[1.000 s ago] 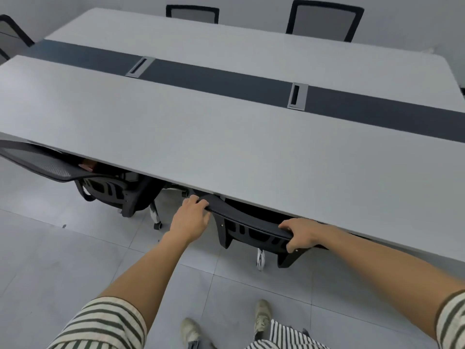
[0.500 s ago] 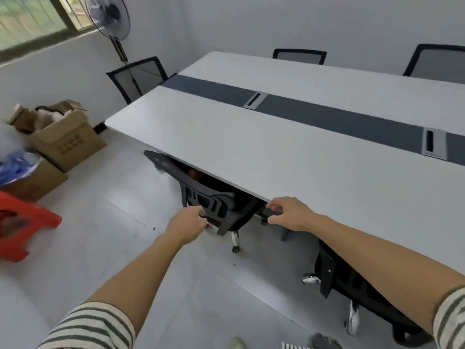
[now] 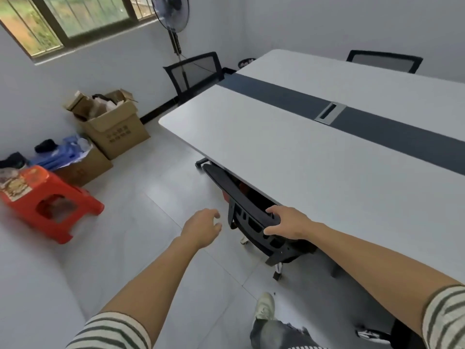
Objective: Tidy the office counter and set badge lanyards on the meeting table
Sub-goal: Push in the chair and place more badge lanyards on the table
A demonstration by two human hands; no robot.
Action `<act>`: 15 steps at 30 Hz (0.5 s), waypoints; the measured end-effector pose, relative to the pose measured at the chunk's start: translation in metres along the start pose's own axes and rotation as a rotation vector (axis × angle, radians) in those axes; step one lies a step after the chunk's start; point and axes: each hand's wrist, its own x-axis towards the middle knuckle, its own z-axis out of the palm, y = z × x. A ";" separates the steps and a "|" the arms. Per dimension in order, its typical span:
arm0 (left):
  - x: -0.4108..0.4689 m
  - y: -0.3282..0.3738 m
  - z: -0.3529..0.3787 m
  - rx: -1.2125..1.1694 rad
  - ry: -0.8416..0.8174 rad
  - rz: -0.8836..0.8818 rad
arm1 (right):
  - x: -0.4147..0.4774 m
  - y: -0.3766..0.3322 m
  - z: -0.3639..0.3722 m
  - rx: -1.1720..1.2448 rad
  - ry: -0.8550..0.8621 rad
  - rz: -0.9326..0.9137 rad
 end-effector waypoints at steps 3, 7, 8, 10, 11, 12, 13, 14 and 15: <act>0.042 -0.011 -0.011 0.020 -0.008 0.005 | 0.047 -0.005 0.005 0.011 -0.112 0.039; 0.097 -0.024 -0.026 0.045 -0.037 0.033 | 0.097 -0.013 0.010 0.018 -0.256 0.130; 0.109 -0.030 -0.028 0.039 -0.045 0.033 | 0.109 -0.016 0.014 -0.005 -0.275 0.148; 0.118 -0.038 -0.026 0.037 -0.074 0.042 | 0.116 -0.022 0.027 -0.095 -0.281 0.159; 0.122 -0.044 -0.024 0.031 -0.103 0.043 | 0.119 -0.026 0.035 -0.139 -0.265 0.172; 0.125 -0.050 -0.023 0.029 -0.124 0.046 | 0.120 -0.030 0.042 -0.181 -0.238 0.188; 0.128 -0.057 -0.023 0.025 -0.134 0.052 | 0.121 -0.033 0.047 -0.211 -0.212 0.200; 0.132 -0.064 -0.025 0.025 -0.136 0.062 | 0.121 -0.036 0.052 -0.222 -0.193 0.214; 0.135 -0.070 -0.027 0.028 -0.133 0.076 | 0.122 -0.038 0.054 -0.221 -0.181 0.232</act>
